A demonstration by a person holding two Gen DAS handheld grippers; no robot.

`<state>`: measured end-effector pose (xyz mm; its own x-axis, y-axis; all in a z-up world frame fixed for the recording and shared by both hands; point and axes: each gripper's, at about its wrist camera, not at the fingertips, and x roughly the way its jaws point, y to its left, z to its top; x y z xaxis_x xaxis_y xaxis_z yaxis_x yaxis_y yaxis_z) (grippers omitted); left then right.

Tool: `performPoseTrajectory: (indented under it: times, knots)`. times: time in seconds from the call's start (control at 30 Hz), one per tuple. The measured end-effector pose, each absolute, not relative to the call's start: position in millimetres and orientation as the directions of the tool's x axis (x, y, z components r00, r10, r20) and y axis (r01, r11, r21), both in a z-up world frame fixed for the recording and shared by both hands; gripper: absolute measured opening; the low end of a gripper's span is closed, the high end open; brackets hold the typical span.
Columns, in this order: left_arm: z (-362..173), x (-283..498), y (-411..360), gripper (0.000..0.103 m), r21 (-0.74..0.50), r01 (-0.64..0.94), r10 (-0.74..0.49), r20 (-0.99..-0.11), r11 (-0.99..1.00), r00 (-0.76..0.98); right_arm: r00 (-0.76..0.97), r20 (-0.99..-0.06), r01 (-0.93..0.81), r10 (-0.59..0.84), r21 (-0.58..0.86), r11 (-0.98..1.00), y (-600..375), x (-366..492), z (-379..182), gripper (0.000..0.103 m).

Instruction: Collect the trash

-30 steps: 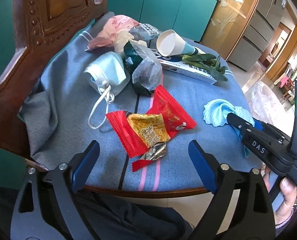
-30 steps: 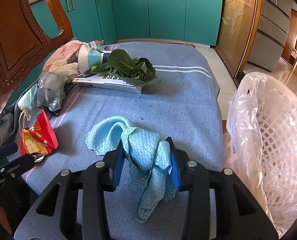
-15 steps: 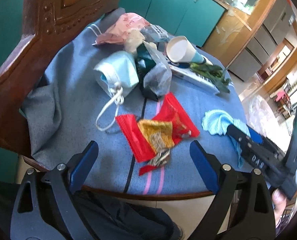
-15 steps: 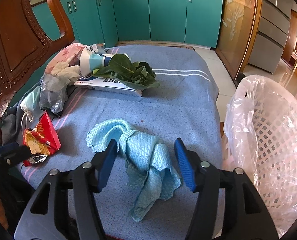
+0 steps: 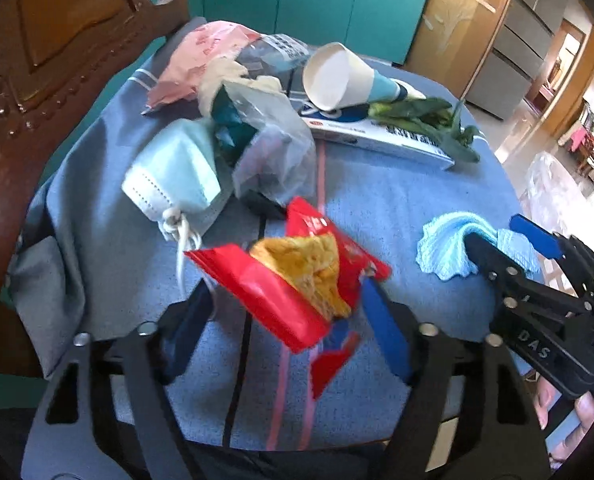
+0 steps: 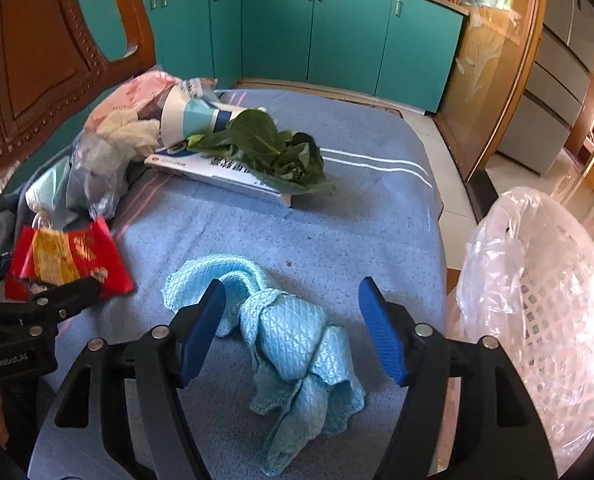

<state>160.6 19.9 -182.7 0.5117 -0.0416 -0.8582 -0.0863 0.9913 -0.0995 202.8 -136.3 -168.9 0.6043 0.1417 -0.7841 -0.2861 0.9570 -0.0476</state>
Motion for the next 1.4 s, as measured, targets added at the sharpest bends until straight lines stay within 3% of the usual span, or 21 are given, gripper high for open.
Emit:
performPoseTrajectory:
  times: [0.1,0.23,0.3,1.4]
  knots:
    - [-184,159,21,0.057,-0.096,-0.084,-0.039,-0.854,0.992,0.519,0.596,-0.79,-0.304,0.142,-0.059,0.951,-131,201,-174,0.046]
    - [-183,154,24,0.039,-0.115,-0.078,-0.057,-0.848,0.99,0.526,0.614,-0.777,-0.309,0.135,-0.08,0.948,-131,196,-173,0.04]
    - [-182,150,25,0.037,-0.125,-0.076,-0.066,-0.847,0.989,0.528,0.613,-0.777,-0.305,0.14,-0.07,0.95,-134,195,-172,0.039]
    - [-138,102,25,0.032,-0.149,-0.05,-0.083,-0.768,0.988,0.635,0.65,-0.74,-0.263,0.174,-0.004,0.965,-156,173,-138,0.038]
